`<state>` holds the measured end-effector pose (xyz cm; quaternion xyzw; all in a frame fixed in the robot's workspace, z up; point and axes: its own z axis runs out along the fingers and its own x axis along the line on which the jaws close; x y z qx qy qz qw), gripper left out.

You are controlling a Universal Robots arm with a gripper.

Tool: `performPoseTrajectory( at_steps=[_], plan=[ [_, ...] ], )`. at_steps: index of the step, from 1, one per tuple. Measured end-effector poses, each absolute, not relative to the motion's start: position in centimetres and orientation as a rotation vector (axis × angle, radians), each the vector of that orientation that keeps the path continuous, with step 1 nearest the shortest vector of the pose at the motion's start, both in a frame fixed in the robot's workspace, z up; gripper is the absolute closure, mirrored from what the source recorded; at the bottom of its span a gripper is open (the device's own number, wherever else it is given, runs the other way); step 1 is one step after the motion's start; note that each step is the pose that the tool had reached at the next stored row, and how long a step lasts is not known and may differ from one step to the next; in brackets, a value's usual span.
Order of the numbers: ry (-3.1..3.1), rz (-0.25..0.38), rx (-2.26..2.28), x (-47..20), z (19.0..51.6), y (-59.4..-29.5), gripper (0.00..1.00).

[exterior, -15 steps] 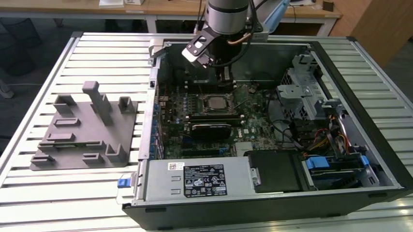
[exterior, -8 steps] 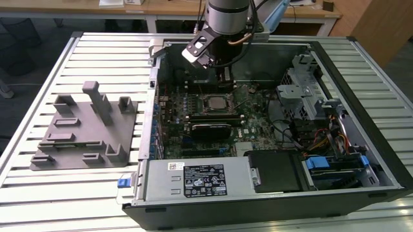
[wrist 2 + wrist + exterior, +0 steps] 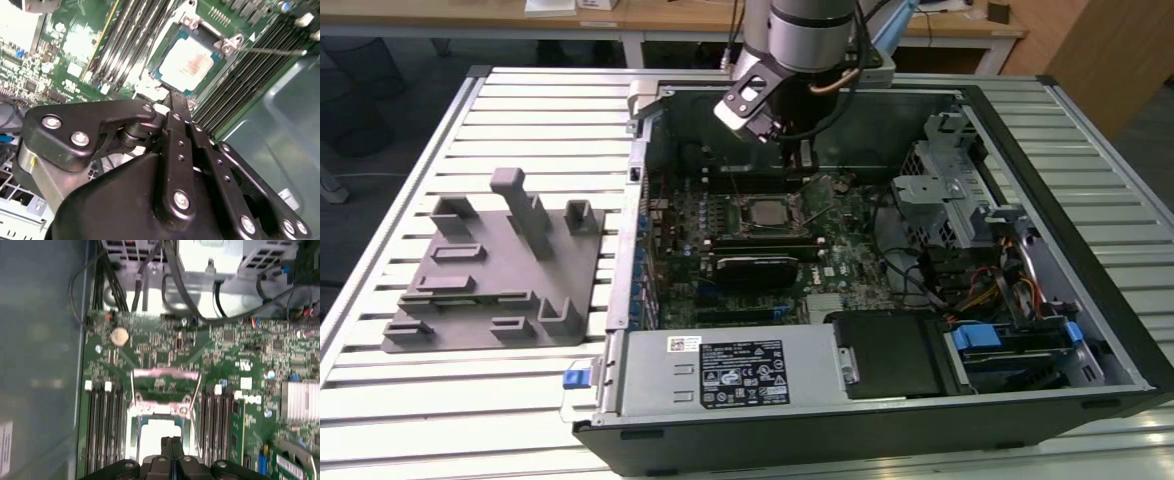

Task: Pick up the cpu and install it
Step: 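Close the cpu cover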

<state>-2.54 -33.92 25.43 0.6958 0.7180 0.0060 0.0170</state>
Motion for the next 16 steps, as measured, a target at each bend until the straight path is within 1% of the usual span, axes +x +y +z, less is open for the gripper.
performPoseTrajectory(
  at_steps=[5,16],
  plan=[
    [2.232,0.018,2.163,-2.4,26.5,-33.9,0.89],
    [2.233,0.018,2.163,0.8,26.5,-33.9,0.89]
  ],
)
